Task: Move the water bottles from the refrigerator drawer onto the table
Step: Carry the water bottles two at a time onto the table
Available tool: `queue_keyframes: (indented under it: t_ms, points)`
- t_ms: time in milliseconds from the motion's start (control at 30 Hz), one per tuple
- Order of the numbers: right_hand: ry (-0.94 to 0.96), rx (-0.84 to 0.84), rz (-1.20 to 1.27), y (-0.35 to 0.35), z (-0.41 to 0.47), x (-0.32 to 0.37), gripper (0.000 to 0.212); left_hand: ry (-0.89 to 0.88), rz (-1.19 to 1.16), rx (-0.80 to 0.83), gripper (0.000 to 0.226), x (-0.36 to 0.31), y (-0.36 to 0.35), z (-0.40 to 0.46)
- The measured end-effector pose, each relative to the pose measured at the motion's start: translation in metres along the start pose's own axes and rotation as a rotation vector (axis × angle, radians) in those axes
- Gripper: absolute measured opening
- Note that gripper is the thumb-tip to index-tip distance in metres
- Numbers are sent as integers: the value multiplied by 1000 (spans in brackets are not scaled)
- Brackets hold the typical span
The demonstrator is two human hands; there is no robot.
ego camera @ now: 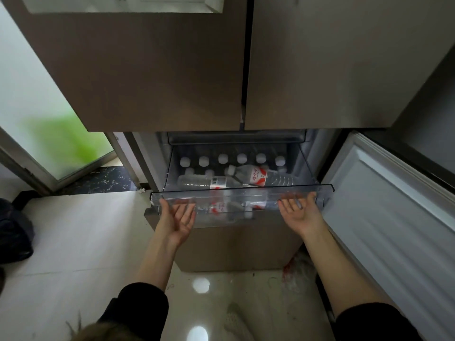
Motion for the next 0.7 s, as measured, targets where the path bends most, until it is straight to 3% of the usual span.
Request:
queue_keyframes:
  t_ms: [300,533,700]
  points:
    - [-14,-21,44,43,-49,1,51,12,41,-16,55,33,26,-50]
    - [-43,-20,48,63,-74,-2,59,12,71,-19,54,45,41,-72]
    - [-51,-20,26,66,-78,-3,43,20,72,-15,61,42,46,-75]
Point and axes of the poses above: each hand's wrist, its own z-axis towards the middle knuckle, its own y-axis out of the back of the hand, x = y × z, the point moved 2 cm from there along z, towards the middle knuckle, and after that the axes turned 14 degrees about z, right-handed, at the moved point
